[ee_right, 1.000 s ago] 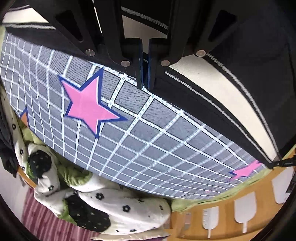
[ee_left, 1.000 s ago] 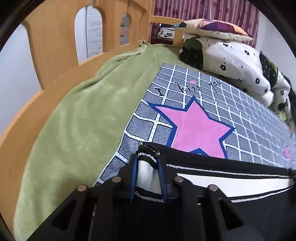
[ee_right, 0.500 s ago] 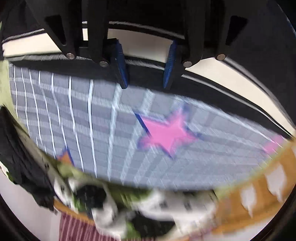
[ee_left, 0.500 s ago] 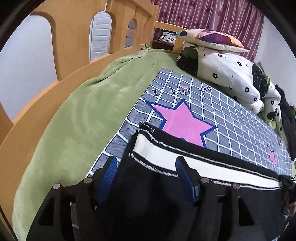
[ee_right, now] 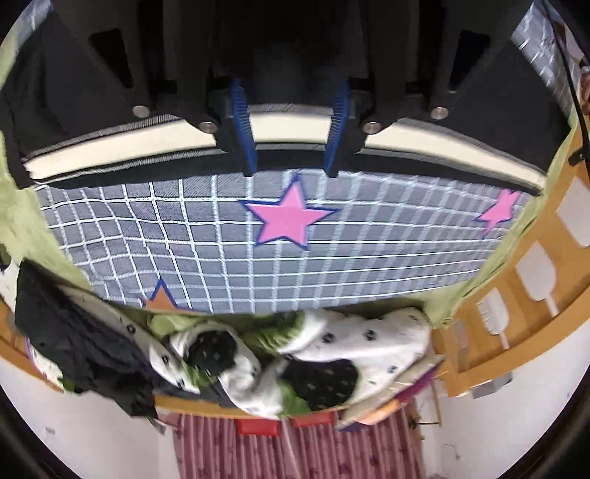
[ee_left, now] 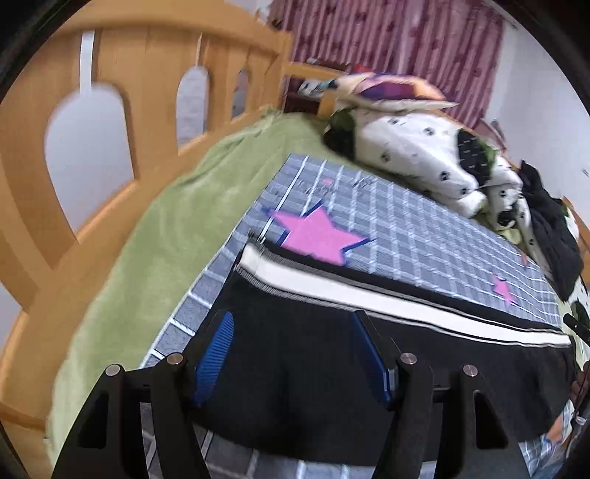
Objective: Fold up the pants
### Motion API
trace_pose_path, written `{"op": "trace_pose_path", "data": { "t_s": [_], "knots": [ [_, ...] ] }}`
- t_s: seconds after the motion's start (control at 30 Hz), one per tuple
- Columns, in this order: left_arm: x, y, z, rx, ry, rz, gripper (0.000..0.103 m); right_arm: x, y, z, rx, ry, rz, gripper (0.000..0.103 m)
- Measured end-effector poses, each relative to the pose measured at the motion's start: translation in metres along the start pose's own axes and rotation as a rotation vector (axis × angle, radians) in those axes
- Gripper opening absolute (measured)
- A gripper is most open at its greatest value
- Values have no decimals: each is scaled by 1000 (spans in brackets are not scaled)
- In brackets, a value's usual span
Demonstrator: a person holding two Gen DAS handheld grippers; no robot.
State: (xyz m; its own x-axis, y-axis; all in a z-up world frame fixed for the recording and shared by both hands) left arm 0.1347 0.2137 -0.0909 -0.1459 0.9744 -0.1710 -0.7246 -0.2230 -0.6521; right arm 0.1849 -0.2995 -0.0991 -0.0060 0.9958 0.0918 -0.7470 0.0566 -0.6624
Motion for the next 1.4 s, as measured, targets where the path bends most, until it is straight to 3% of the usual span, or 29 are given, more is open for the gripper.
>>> {"op": "trace_pose_path", "data": {
  "t_s": [0.07, 0.17, 0.3, 0.4, 0.5, 0.63, 0.87, 0.97, 1.13, 1.2, 1.27, 1.3, 1.4],
  "knots": [
    [-12, -4, 28, -31, 0, -27, 64, 21, 8, 27, -17, -5, 44, 40],
    [-23, -3, 55, -15, -19, -57, 64, 58, 22, 74, -87, -12, 130, 40],
    [-17, 24, 66, 35, 11, -14, 64, 84, 42, 115, -114, -141, 114, 47],
    [-4, 68, 58, 83, 67, 41, 64, 97, 59, 119, -50, -223, 85, 47],
    [11, 108, 39, 116, 110, 103, 64, 109, 67, 114, -20, -224, 94, 47],
    [38, 135, 13, 102, 200, 237, 62, 120, 72, 93, 36, -189, 111, 47],
    [76, 125, -36, 74, 230, 358, 62, 115, 76, 64, 97, -136, 135, 47],
    [84, 106, -54, 91, 175, 324, 60, 114, 79, 61, 96, -105, 170, 47],
    [102, 87, -72, 102, 179, 438, 56, 99, 83, 53, 112, -66, 152, 46],
    [101, 80, -74, 99, 139, 450, 55, 84, 85, 54, 102, -28, 135, 47],
    [104, 77, -75, 89, 74, 452, 35, 71, 88, 55, 95, -5, 117, 46],
    [106, 74, -75, 93, 33, 456, 33, 61, 90, 55, 94, 21, 102, 46],
    [103, 65, -70, 90, 5, 441, 24, 38, 94, 57, 105, 55, 54, 47]
  ]
}}
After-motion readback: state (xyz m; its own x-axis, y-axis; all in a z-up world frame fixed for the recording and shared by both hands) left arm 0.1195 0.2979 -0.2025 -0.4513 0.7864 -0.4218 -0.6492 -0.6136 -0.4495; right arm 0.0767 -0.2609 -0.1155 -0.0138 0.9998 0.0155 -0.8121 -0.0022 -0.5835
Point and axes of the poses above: each gripper's, at about its wrist camera, not at the fingertips, and z roughly against the way its jaws point, x to its left, y to its underside, the point moved 6 cm from there along -z, roughly the way its jaws point, and after that the axes turned 3 degrees about x, right-handed, at the moved point
